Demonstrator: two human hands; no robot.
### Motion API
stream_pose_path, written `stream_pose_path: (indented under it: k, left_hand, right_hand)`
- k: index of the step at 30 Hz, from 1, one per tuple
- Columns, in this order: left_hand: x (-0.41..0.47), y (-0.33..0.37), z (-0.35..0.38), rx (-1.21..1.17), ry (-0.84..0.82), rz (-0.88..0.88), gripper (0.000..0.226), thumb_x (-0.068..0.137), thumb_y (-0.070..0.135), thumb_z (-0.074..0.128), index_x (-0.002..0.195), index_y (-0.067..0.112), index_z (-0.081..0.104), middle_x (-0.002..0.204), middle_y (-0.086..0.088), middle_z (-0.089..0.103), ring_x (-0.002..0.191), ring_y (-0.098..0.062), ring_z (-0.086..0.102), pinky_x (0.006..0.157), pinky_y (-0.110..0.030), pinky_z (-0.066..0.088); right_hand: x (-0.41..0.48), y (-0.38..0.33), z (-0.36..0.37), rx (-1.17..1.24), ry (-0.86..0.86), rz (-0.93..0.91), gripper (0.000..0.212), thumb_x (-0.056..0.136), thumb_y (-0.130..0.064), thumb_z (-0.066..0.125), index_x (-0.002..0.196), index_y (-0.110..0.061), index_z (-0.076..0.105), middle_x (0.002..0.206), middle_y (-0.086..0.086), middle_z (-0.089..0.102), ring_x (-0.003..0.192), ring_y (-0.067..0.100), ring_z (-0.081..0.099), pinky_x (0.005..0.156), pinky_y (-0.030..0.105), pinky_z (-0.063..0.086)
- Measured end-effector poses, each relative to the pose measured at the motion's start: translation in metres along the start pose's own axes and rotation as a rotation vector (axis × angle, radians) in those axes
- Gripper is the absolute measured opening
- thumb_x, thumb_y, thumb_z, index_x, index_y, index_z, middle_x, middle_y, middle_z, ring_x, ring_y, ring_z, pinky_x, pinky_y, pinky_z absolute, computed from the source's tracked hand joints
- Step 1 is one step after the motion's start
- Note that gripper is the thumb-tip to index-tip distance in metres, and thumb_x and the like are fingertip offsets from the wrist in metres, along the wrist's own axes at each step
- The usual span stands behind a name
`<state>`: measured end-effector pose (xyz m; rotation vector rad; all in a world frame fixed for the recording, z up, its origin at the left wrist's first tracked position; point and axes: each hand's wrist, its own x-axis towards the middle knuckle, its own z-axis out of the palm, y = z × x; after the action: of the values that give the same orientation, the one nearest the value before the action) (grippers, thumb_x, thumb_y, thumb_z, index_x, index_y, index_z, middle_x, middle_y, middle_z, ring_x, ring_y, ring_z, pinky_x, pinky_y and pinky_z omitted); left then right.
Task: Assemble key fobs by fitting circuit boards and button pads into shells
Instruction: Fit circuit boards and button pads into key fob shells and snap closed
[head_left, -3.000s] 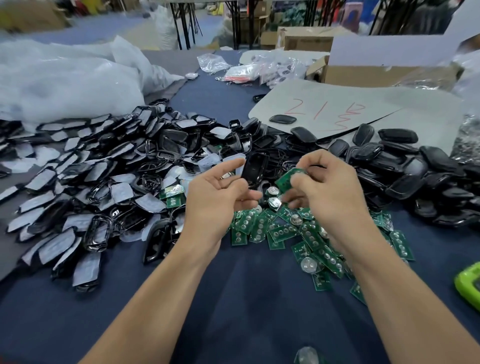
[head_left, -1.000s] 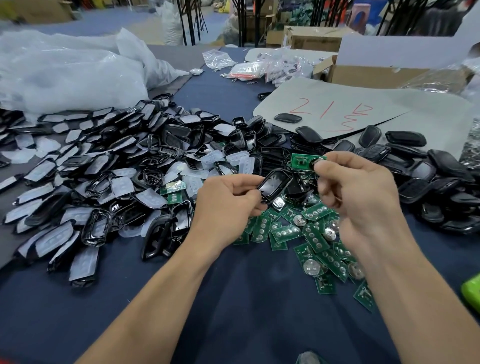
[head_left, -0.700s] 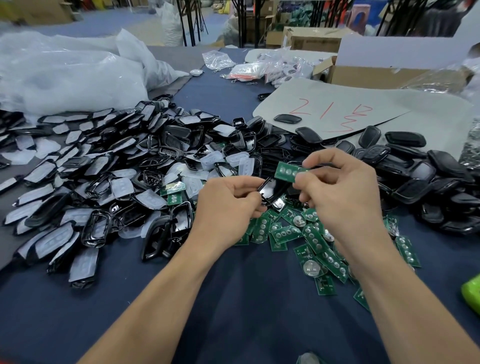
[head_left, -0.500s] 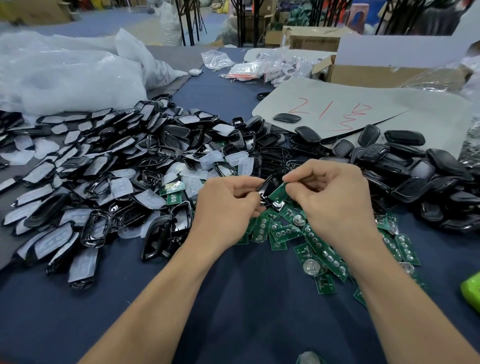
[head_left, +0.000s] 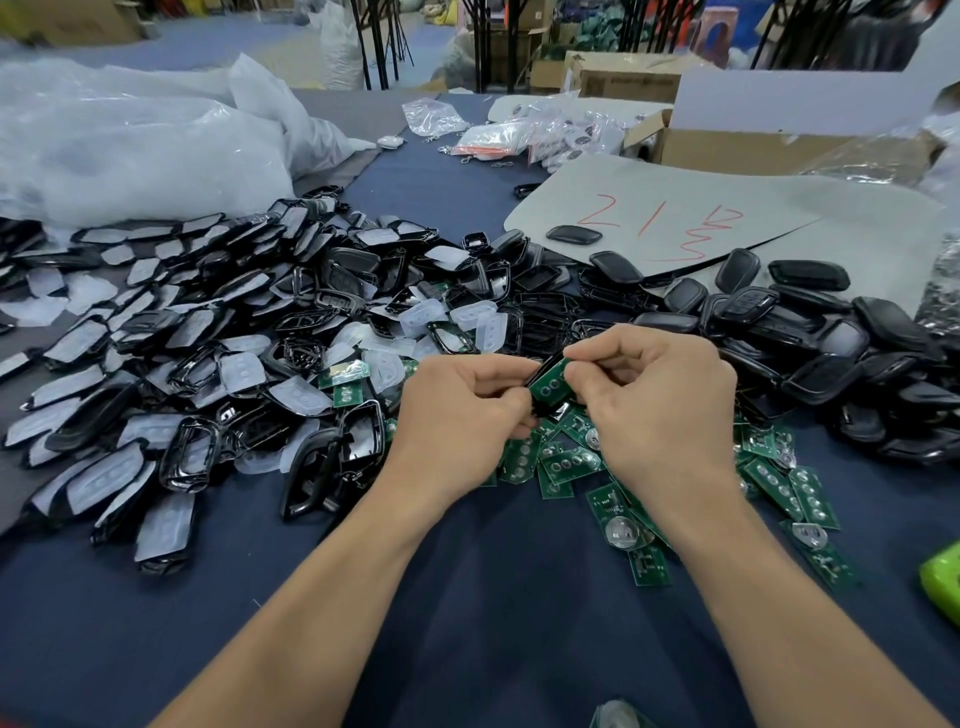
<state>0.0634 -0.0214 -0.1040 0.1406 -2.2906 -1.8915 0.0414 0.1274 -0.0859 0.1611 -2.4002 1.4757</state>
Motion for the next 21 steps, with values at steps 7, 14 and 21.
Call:
stream_pose_path:
  k: [7,14,21]
  left_hand:
    - [-0.0018,0.0049,-0.0002,-0.057,0.009,-0.020,0.036,0.080,0.008,0.064,0.079,0.039,0.083,0.081,0.004,0.081,0.071,-0.017,0.078,0.066,-0.023,0.061]
    - [-0.0029,0.0044,-0.0026,-0.080,-0.005,-0.019,0.025,0.069,0.020,0.078,0.085,0.039,0.084,0.086,0.006,0.081,0.079,-0.014,0.079,0.073,-0.026,0.063]
    - [-0.0017,0.0023,-0.0023,-0.127,0.039,-0.060,0.022,0.067,0.020,0.080,0.081,0.037,0.083,0.085,0.005,0.081,0.077,-0.015,0.079,0.070,-0.025,0.062]
  right_hand:
    - [-0.0013,0.0013,0.0019,-0.002,0.034,-0.035,0.024,0.081,-0.013,0.082,0.073,-0.035,0.077,0.075,-0.037,0.067,0.068,-0.009,0.067,0.065,0.008,0.051]
    - [0.0021,0.0035,0.0014,0.044,0.052,0.002,0.026,0.080,-0.013,0.082,0.070,-0.036,0.075,0.072,-0.032,0.069,0.066,-0.008,0.067,0.062,0.004,0.047]
    - [0.0026,0.0041,0.0010,0.141,0.000,0.054,0.024,0.078,-0.015,0.080,0.080,-0.039,0.078,0.065,-0.013,0.074,0.059,0.011,0.071,0.063,0.043,0.063]
